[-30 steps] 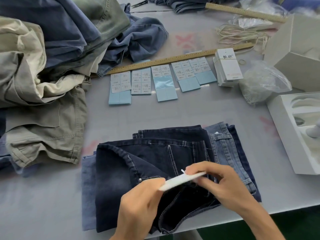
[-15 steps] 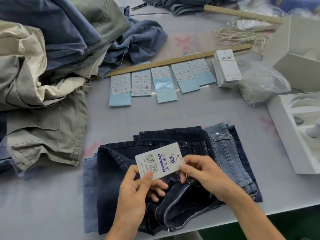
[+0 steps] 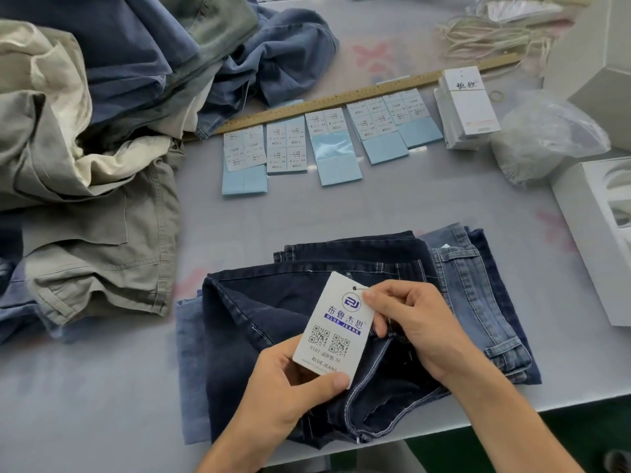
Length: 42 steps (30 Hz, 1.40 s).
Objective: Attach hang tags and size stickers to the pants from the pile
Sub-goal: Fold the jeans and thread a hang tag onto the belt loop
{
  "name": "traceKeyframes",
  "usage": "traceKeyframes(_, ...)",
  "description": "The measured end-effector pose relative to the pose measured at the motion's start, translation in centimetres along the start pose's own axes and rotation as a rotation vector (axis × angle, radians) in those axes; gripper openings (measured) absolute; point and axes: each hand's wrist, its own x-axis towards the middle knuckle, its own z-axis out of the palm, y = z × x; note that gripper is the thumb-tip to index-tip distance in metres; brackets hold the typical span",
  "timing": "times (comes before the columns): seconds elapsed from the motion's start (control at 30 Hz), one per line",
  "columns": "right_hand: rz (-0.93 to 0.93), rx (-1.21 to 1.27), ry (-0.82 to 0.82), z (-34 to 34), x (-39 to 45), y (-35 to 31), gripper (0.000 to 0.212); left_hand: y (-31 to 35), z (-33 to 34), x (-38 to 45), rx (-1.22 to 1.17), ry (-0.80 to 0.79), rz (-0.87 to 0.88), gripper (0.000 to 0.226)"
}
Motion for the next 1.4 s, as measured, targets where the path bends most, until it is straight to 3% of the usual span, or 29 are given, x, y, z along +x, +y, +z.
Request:
traceKeyframes(1.2,0.011,-0.002,0.048,-0.2,-0.3,0.9,0.018,-0.5,0.3,0.7,0.054,-0.064,0.051,0.053)
traceKeyframes(1.3,0.009,0.018,0.146,-0.5,-0.6,1.0,0.015,-0.6,0.5,0.7,0.146,-0.021,0.083,0.059)
traceKeyframes(1.4,0.010,-0.032,0.347,-1.4,-1.2,1.6,0.008,-0.6,0.4,0.3,0.309,-0.078,0.148,0.081)
